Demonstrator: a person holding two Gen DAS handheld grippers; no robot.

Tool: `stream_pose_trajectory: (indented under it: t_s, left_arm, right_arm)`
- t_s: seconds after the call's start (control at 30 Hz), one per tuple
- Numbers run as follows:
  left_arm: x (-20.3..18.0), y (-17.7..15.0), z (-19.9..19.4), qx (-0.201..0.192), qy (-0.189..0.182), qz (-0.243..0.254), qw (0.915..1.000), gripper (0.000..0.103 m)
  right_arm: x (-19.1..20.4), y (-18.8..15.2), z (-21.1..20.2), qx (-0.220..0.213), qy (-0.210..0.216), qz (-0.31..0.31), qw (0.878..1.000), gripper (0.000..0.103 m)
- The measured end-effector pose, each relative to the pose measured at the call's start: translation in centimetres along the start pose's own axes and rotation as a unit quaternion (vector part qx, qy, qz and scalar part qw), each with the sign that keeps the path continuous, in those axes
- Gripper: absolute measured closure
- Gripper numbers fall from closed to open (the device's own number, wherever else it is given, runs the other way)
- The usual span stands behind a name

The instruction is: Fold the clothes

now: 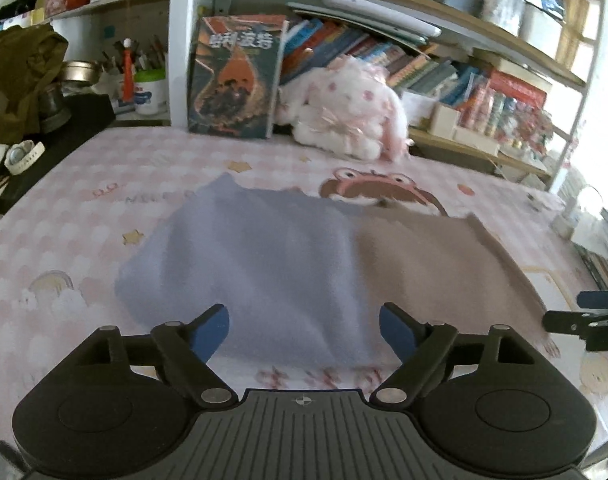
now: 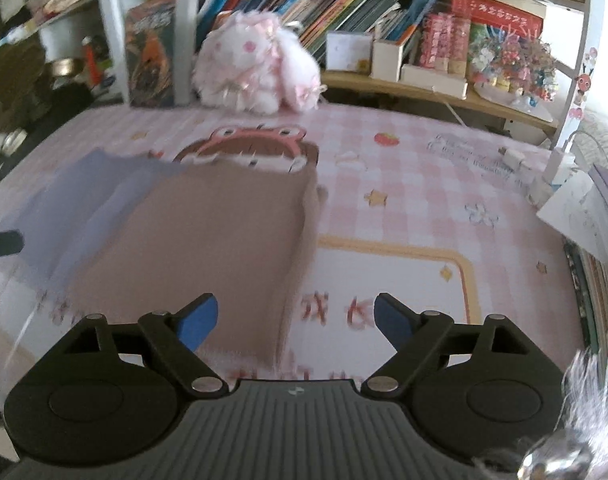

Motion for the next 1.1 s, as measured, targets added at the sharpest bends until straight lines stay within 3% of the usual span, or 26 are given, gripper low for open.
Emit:
stream_pose_trajectory:
  t_s: [0.3, 0.63, 0.77, 0.9, 1.1]
  left_arm:
    - [-2.6, -3.6, -2.1, 0.037, 0.038, -0.018, 0.9984, 0.015]
    - [-2.0, -5.2, -3.4, 0.057, 0.041, -0.048, 0.9964, 0.014]
    - [-0.4, -5.6, -2.9, 0.068, 0.021, -0.095, 0.9929, 0.014]
    - [2.4, -6.1, -2.1, 0.075, -0.007, -0.199, 0.9771, 0.014]
    - [7.0, -7.0, -1.0, 0.062, -0.029, -0.371, 0.9261, 0.017]
  right_arm:
    - [-0.4, -4.4, -2.5, 0.022, 0.026, -0.022, 0.999, 0.017]
    - [1.0, -6.7, -3.3, 0.046, 0.043, -0.045, 0.997, 0.016]
    - [1.9, -6.9, -3.2, 0.05, 0.048, -0.051, 0.996, 0.016]
    - [2.7, -6.9, -3.1, 0.053, 0.043, -0.052, 0.996, 0.016]
    - [3.3, -6.6, -2.7, 0.056, 0.022, -0.042, 0.997, 0.016]
Point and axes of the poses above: each gripper's, at about its wrist camera, not at the fingertips, and z roughly the way its jaws point, x to its left, y to its top, the point moved 9 cm from there along z, roughly the way its jaws point, and after that the axes turned 12 degrees about z, right-handed, at the moved point
